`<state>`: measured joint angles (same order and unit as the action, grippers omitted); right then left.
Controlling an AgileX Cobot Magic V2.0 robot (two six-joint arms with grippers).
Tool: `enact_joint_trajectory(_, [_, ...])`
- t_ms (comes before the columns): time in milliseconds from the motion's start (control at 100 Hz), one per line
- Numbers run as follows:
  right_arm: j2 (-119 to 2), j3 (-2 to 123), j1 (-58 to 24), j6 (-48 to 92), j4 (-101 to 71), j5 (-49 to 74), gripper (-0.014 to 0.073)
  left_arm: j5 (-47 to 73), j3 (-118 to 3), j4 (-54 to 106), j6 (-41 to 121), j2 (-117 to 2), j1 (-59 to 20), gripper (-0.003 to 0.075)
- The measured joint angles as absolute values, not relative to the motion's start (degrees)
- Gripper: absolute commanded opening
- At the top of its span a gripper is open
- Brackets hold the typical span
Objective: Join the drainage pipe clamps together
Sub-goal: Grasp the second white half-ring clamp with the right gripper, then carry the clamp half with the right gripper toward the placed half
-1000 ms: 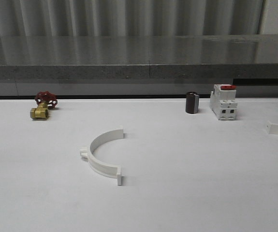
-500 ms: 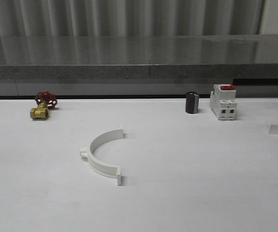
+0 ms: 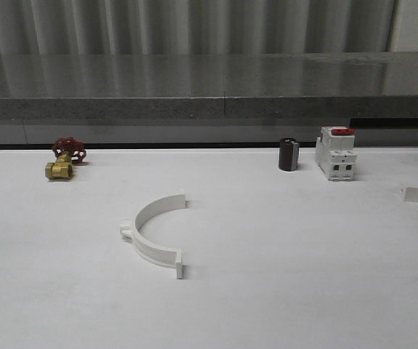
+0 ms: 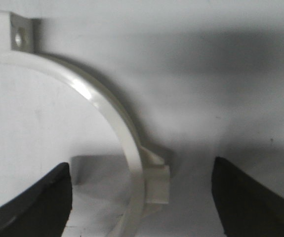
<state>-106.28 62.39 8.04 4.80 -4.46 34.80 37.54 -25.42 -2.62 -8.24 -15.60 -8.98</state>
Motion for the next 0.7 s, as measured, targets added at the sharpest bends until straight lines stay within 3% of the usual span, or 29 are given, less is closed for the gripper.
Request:
enact_joint_trajectory(130, [-106.3, 62.4, 8.0, 4.8, -4.5, 34.8, 0.0501, 37.5, -25.4, -2.6, -8.2, -15.6, -9.0, -0.0020])
enact_joint_trajectory(290, [-106.3, 62.4, 8.0, 4.9, -4.5, 34.8, 0.0234, 37.5, -25.4, -2.6, -8.2, -15.6, -9.0, -0.0020])
enact_joint_trajectory(450, [-106.3, 62.4, 8.0, 4.9, -4.5, 34.8, 0.0069, 37.5, -25.4, -2.6, -8.2, -15.6, -9.0, -0.0020])
enact_joint_trajectory(700, [-106.3, 62.4, 8.0, 4.9, -4.5, 34.8, 0.0036, 37.5, -25.4, -2.6, -8.2, -15.6, -9.0, -0.0020])
